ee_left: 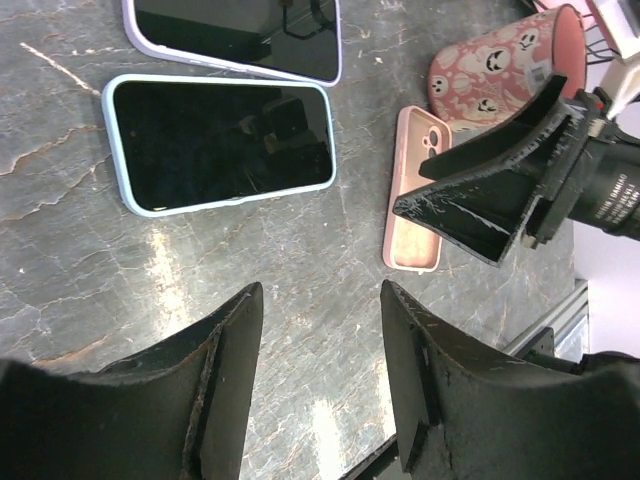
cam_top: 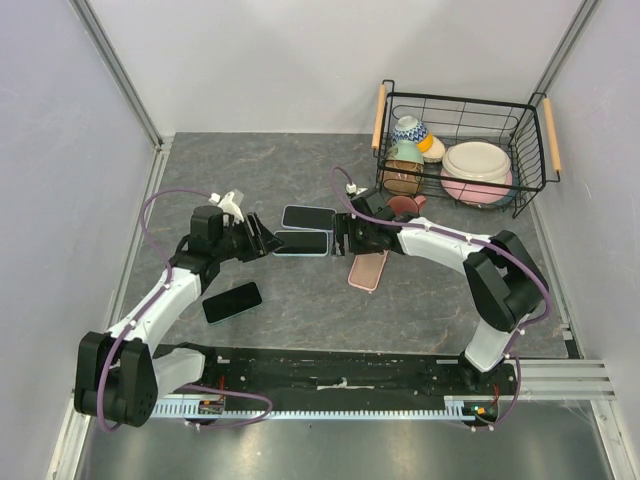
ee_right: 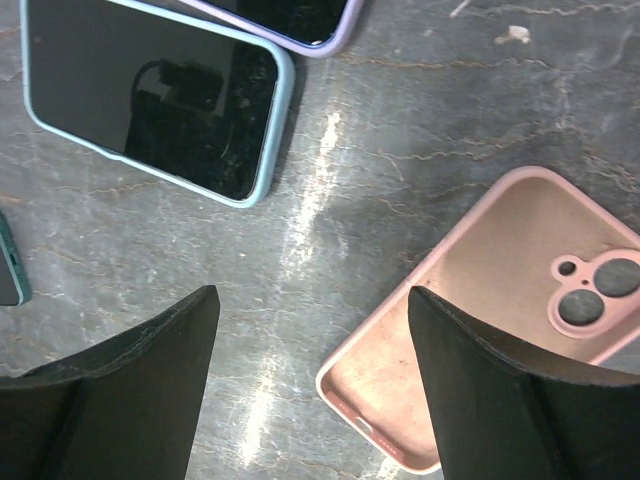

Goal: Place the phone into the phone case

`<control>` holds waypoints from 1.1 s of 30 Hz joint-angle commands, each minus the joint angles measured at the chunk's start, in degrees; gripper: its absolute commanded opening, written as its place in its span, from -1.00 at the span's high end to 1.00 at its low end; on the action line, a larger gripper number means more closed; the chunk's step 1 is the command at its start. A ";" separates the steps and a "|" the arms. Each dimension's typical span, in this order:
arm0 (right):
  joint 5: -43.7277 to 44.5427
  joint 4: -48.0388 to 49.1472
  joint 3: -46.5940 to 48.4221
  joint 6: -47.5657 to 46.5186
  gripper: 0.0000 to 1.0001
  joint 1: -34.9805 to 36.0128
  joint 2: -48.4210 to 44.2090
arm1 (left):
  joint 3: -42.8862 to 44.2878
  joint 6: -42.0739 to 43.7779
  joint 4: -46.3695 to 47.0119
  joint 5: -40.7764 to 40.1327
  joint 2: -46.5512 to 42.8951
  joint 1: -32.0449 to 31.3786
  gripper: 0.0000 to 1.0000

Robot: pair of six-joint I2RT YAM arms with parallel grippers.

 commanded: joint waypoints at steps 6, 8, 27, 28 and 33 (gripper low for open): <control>9.47 -2.09 -0.36 -0.56 -0.51 0.20 0.22 | -1.53 0.19 5.10 4.32 -2.94 -0.05 -0.16; 9.83 -2.00 0.17 -0.74 -0.46 0.20 1.46 | -1.53 0.19 5.10 4.50 -2.85 -0.05 -0.16; 6.85 -3.49 5.18 -9.26 1.00 5.74 6.66 | -2.06 -0.07 5.10 3.09 -2.59 -0.05 -0.15; 5.97 -3.23 5.09 -9.79 1.00 6.09 6.04 | -2.15 -0.07 5.10 2.83 -2.76 -0.05 -0.15; -3.78 0.10 -0.25 -13.21 1.00 8.11 -0.11 | -2.06 0.72 2.83 -0.32 -3.38 -0.05 -0.15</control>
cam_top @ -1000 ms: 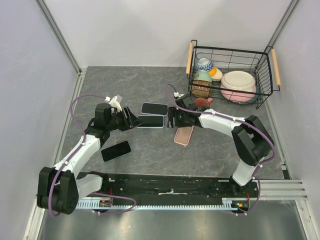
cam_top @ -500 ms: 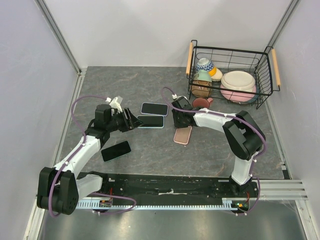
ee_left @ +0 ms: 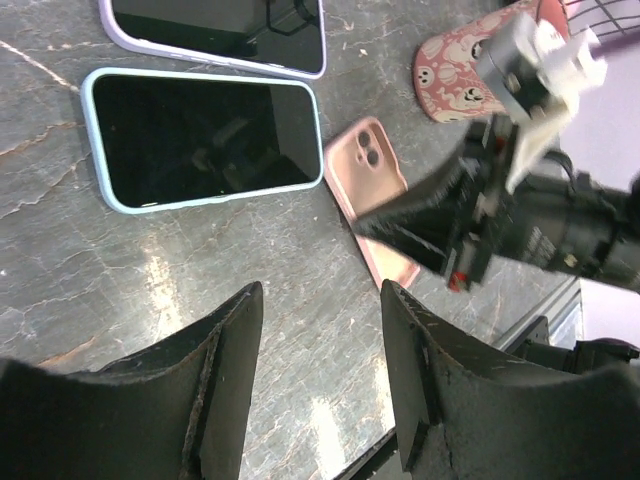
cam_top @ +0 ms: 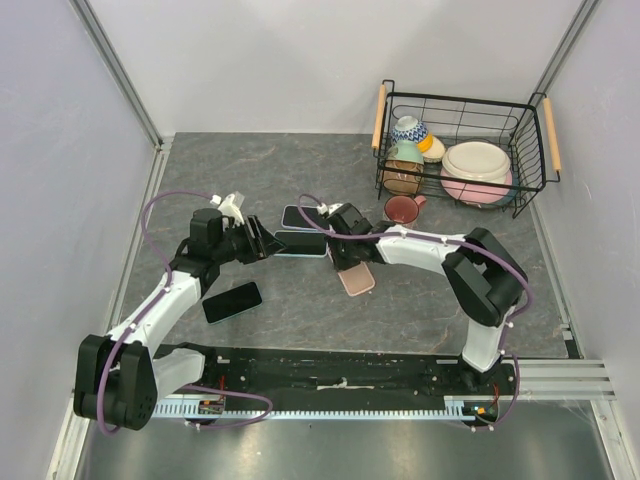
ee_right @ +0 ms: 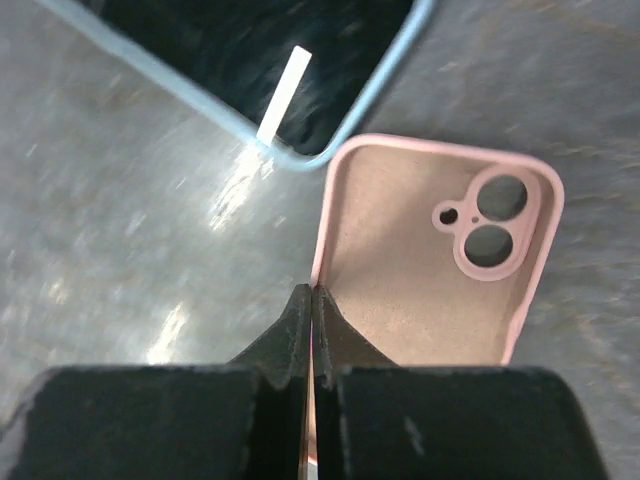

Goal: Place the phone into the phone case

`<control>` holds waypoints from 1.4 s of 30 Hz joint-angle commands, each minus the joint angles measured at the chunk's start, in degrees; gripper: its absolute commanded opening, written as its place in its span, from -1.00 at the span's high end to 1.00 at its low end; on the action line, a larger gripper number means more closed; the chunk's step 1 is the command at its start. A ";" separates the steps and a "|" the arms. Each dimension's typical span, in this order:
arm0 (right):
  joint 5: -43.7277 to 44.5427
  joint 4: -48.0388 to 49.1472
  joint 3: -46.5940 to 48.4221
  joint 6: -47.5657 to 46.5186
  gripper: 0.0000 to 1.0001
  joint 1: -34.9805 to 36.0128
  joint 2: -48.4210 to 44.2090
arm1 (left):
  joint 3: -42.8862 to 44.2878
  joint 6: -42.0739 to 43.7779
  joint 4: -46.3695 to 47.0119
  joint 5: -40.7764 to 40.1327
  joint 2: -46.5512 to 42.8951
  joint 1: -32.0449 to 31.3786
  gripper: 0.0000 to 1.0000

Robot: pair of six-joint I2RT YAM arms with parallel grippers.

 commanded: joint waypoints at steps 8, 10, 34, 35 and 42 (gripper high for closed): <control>-16.72 3.19 -9.10 -13.11 1.00 7.28 -11.75 | 0.89 1.40 -1.57 -5.82 -0.84 0.15 -0.15; -18.91 3.11 -10.42 -14.34 1.00 8.17 -12.10 | 1.16 1.23 -0.43 -3.45 1.35 0.15 -0.15; -18.22 6.45 -25.79 4.81 -0.35 -10.96 -25.46 | 12.67 13.61 -11.58 -10.73 17.53 -17.16 -0.08; -18.66 5.66 -27.11 4.90 -0.35 -11.60 -25.46 | 12.67 13.97 -11.76 -11.09 18.14 -18.21 -0.08; -23.57 6.35 -33.35 7.19 -0.33 -12.30 -23.10 | 13.73 15.11 -14.83 -14.08 22.27 -20.86 -0.03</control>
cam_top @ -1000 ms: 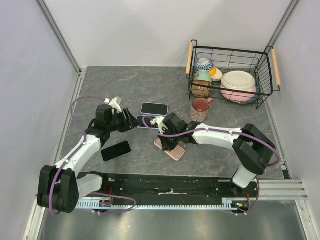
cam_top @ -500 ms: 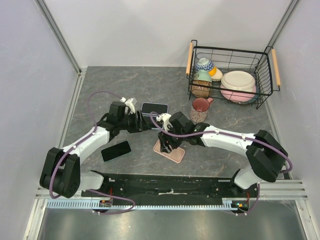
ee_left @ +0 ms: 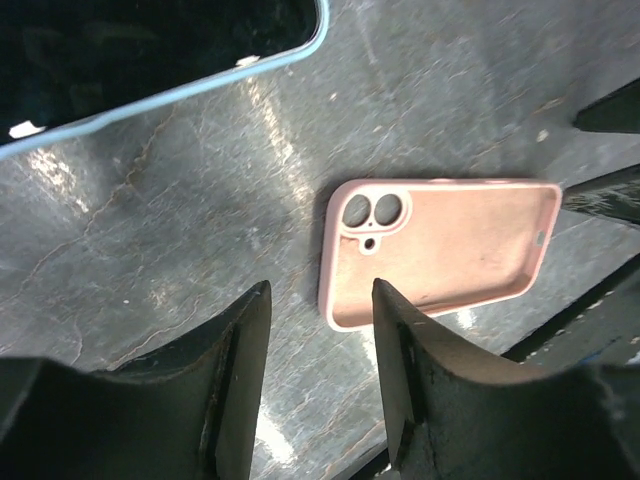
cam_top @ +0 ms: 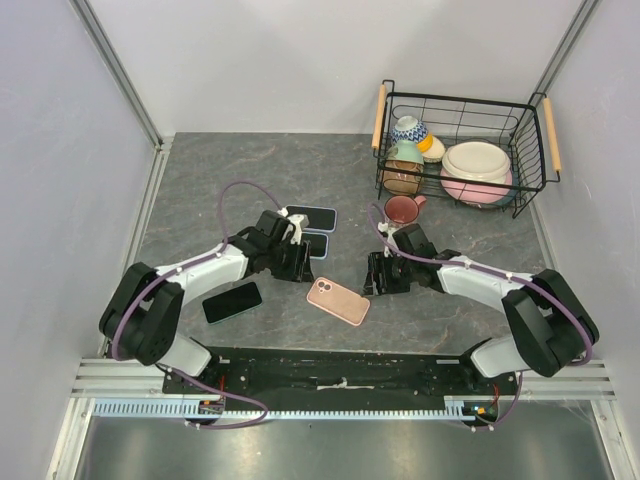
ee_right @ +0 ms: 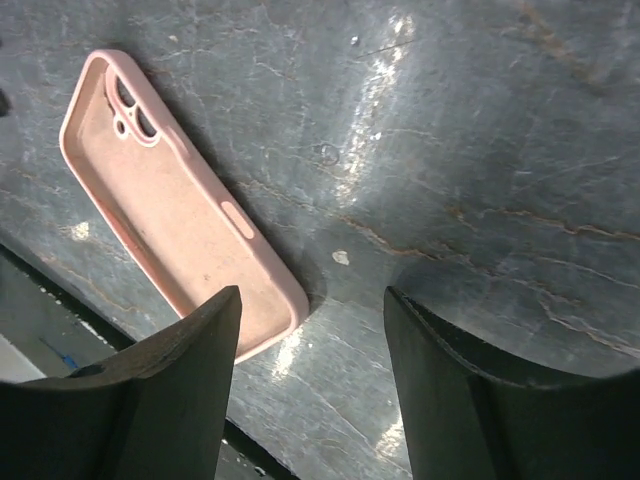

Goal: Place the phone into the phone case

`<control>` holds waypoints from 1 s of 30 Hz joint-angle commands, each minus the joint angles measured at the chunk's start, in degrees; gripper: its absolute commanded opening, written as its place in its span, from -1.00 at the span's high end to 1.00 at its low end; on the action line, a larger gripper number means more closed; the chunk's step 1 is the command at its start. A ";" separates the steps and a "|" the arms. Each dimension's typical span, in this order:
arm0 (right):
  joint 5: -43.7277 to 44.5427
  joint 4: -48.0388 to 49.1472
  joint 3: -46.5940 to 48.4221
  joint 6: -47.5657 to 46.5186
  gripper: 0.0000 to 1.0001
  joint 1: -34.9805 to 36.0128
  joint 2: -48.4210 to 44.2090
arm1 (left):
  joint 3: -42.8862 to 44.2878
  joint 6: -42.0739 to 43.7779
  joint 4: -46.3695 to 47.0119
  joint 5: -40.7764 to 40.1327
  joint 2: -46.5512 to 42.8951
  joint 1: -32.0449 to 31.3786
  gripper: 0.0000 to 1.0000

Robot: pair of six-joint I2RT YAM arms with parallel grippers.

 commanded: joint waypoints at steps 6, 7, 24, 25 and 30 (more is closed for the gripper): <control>-9.84 4.94 -6.96 6.42 -0.27 0.33 2.14 | 3.55 4.18 -1.46 -0.25 5.13 -1.96 0.08; -9.93 4.94 -7.13 6.51 -0.28 0.50 2.31 | 3.72 4.19 -1.37 -0.16 5.49 -2.22 0.09; -8.44 5.73 -3.27 5.72 -0.29 0.42 4.95 | 4.25 2.69 -0.13 -3.59 10.85 -3.98 0.76; -8.35 5.56 -2.83 5.63 -0.30 0.42 5.04 | 4.42 2.43 -0.48 -4.37 10.94 -3.89 0.77; -7.21 4.77 -3.00 5.11 -0.41 0.42 3.81 | 4.78 0.23 -1.89 -8.33 9.54 -3.89 0.96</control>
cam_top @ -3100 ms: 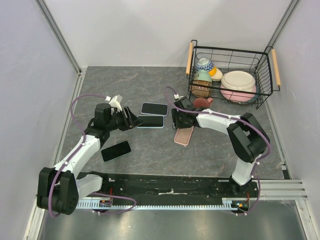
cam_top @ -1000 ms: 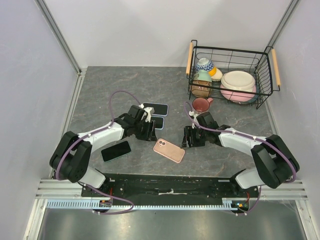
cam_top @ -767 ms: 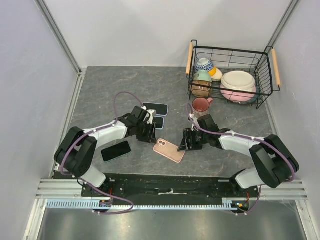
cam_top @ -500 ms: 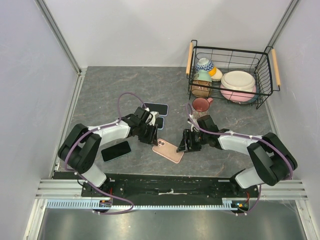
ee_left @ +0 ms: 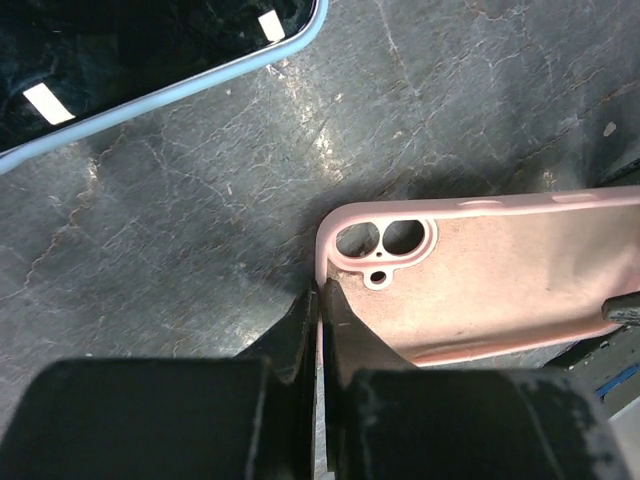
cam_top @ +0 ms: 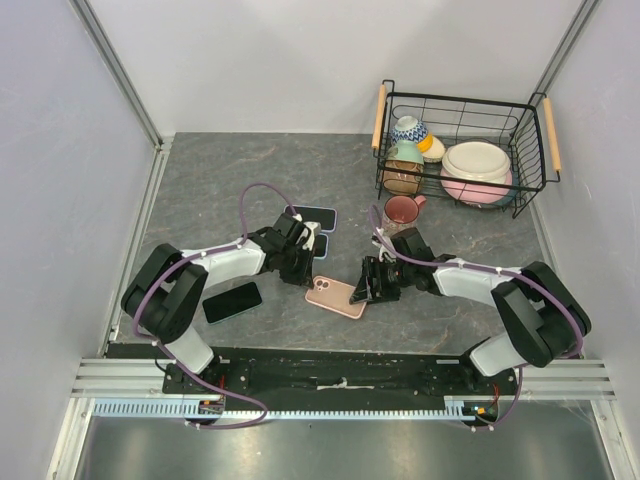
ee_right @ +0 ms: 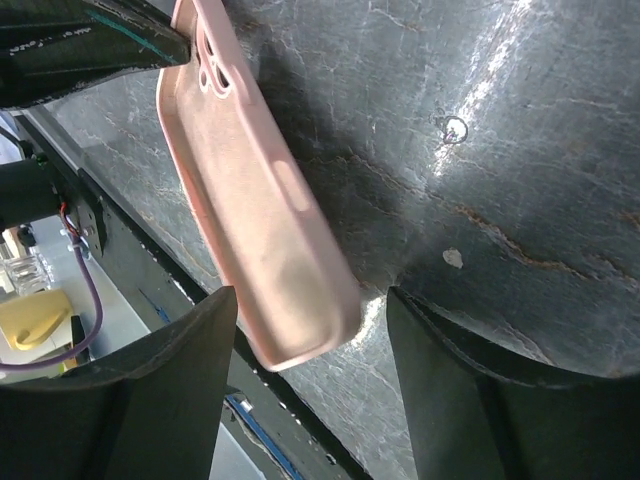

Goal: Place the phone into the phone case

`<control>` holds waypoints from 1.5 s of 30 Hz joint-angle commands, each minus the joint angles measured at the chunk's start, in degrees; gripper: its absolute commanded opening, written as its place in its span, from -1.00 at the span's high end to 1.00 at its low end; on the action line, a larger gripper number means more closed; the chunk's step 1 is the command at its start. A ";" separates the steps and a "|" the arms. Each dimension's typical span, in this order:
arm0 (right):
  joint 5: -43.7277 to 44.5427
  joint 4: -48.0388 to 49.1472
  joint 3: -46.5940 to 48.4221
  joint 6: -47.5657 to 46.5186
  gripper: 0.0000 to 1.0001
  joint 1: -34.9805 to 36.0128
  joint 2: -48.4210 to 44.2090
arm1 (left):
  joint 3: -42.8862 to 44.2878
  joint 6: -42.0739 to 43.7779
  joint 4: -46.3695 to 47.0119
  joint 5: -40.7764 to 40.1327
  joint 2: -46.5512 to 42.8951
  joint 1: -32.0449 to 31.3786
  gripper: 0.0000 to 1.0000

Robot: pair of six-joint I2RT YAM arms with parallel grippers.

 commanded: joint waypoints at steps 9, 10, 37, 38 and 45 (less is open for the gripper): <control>10.62 -6.07 0.50 -3.47 -0.88 0.18 -4.60 | 3.23 -4.35 -5.54 -12.85 -2.37 0.15 0.96; 11.07 -6.42 0.59 -3.47 -0.90 0.26 -5.05 | 3.50 -4.87 -6.25 -14.24 -2.54 0.24 0.96; 14.06 -7.39 0.32 -4.17 -0.96 0.18 -7.16 | 3.85 -17.54 -9.07 -17.16 -2.90 0.94 0.96; 14.15 -7.39 0.32 -4.26 -0.96 0.18 -7.07 | 3.85 -17.36 -8.98 -16.64 -2.72 0.94 0.96; 14.24 -7.30 0.41 -4.52 -0.96 0.18 -7.60 | 3.50 -15.96 -9.50 -17.33 -4.56 0.94 0.32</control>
